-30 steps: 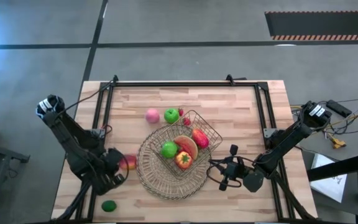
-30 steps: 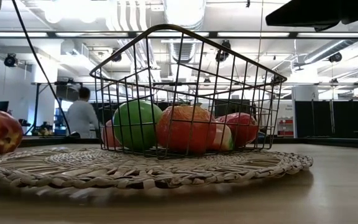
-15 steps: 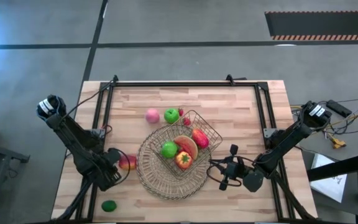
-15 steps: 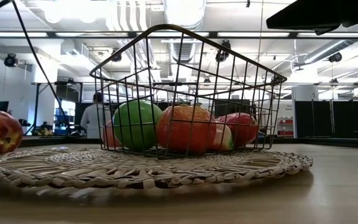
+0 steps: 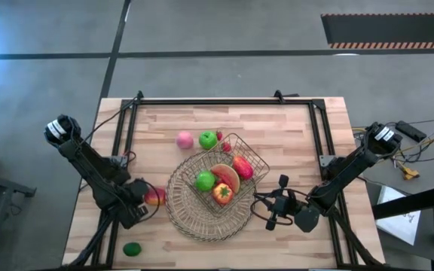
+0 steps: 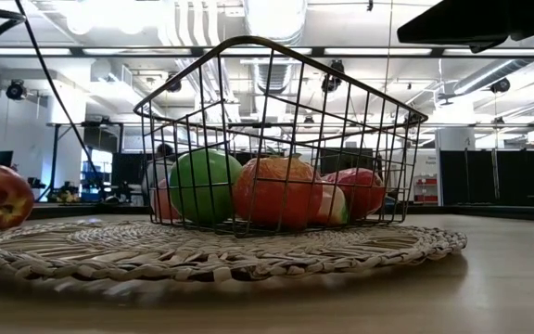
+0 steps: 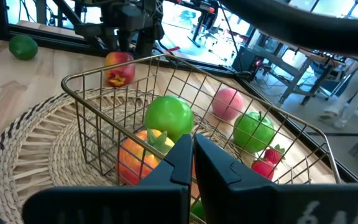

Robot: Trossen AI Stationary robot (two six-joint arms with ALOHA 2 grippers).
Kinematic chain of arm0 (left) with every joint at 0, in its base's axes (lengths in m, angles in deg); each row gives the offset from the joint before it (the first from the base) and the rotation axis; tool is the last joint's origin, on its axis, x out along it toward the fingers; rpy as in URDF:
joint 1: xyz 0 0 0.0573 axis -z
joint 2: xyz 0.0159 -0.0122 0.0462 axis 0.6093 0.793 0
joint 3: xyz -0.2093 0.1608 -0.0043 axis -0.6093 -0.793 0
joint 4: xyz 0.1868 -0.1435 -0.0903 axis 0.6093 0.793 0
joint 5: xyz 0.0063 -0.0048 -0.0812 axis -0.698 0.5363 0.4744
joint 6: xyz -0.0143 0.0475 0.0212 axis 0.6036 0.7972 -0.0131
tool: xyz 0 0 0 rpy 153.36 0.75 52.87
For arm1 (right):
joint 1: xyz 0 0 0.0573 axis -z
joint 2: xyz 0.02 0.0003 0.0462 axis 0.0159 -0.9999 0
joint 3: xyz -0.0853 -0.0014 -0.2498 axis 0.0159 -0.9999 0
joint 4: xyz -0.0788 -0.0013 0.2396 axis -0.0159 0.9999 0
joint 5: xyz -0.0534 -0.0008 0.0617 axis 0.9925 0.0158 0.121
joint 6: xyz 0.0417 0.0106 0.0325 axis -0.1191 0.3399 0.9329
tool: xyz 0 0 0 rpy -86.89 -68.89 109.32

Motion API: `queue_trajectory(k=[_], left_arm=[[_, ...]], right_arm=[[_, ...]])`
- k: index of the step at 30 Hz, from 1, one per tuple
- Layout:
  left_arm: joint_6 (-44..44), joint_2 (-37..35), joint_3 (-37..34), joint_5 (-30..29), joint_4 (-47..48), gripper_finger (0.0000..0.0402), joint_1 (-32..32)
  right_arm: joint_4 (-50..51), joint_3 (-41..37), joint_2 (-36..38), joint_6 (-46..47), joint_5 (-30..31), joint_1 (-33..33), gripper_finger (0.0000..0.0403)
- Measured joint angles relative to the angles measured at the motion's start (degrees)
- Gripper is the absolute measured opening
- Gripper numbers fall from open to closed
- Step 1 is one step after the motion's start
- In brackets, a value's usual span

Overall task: Build produce basket
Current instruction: Put the red apple into the gold wire basket

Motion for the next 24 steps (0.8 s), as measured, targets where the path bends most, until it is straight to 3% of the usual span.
queue_trajectory(k=[8,12,20,24], left_arm=[[4.11,0.00,0.46,-2.51,-2.82,0.0009,0.02],[5.44,-0.11,3.44,-3.25,-1.63,0.0004,0.00],[8.34,0.02,17.24,-7.59,9.47,0.0002,-2.17],[16.76,1.87,26.09,-13.06,11.65,0.0001,-6.21]], right_arm=[[0.00,-0.02,0.00,0.01,0.02,0.00,0.0009],[0.00,0.00,0.00,0.00,0.09,0.00,0.0009],[-0.02,-0.02,0.00,-0.02,0.17,0.12,0.0009],[-0.02,-0.02,0.00,-0.05,0.17,0.35,0.0009]])
